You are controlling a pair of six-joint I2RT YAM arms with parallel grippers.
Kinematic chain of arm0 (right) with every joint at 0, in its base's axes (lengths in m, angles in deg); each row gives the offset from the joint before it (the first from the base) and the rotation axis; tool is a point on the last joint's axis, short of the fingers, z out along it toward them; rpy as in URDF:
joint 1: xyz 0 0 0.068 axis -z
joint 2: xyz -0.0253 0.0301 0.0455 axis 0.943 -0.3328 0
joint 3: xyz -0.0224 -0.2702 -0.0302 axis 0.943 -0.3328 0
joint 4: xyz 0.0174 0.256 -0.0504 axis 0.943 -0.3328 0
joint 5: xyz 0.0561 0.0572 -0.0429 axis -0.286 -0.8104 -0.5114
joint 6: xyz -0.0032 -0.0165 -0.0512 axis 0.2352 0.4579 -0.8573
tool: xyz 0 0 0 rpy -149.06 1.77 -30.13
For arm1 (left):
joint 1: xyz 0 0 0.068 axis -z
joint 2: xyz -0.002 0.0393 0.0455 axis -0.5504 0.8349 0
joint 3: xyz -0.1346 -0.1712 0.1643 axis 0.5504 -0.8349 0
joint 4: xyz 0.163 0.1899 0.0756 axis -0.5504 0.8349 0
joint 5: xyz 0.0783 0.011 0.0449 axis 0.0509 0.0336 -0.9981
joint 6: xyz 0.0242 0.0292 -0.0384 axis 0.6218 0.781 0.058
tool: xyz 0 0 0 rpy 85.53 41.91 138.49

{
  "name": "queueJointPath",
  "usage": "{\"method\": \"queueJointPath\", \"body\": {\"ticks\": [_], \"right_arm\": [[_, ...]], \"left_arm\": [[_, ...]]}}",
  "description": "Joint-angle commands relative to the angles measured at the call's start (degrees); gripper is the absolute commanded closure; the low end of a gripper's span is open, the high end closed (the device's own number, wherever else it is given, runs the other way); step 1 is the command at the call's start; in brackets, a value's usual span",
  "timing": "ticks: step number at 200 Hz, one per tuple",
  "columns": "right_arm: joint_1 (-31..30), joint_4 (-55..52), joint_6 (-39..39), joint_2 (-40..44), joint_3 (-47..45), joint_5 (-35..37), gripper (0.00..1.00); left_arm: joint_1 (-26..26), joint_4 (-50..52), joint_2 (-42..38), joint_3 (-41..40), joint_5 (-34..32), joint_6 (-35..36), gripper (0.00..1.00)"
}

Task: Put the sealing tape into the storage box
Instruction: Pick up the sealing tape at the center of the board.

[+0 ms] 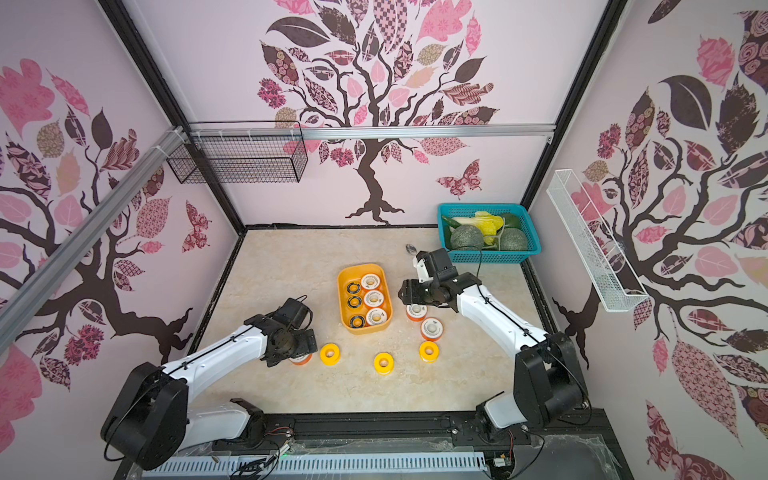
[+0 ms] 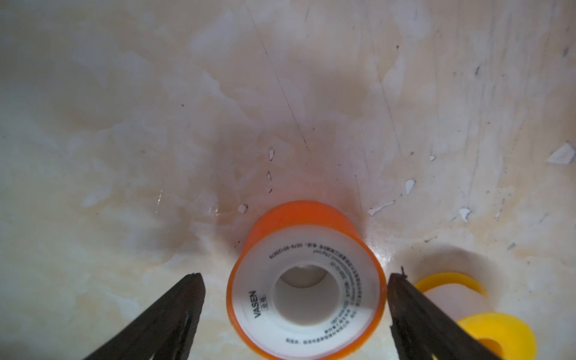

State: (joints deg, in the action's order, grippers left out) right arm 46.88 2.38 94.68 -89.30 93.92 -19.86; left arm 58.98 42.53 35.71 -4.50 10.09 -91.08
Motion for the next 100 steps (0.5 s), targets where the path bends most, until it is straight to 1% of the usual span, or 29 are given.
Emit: {"method": "queueJointPath", "body": {"ticks": [1,34,45,57,69,84,100], "right_arm": [[0.51,0.78,0.71,-0.14,-0.09,-0.71,0.31],[0.49,0.68,0.76,-0.24,-0.12,-0.56,0.31],[0.52,0.71,0.80,-0.25,-0.04,-0.56,0.31],[0.50,0.70,0.80,-0.26,-0.03,-0.64,0.31],[0.56,0.62,0.75,-0.38,0.14,-0.73,0.31],[0.49,0.51,0.62,-0.21,0.23,-0.73,0.31],[0.50,0.56,0.64,-0.14,0.23,-0.82,0.31]], "left_arm": [[0.49,-0.24,0.49,0.50,-0.24,0.60,0.04],[0.69,-0.14,-0.28,-0.12,-1.09,0.60,0.07],[0.65,-0.26,-0.30,-0.46,-0.94,0.61,0.10],[0.62,-0.26,-0.47,-0.60,-1.00,0.56,0.15],[0.68,-0.51,-0.72,-0.78,-0.91,0.71,0.23],[0.69,-0.48,-1.13,-0.70,-0.99,0.91,0.29],[0.69,-0.14,-1.56,-0.47,-1.53,1.11,0.34]]}}
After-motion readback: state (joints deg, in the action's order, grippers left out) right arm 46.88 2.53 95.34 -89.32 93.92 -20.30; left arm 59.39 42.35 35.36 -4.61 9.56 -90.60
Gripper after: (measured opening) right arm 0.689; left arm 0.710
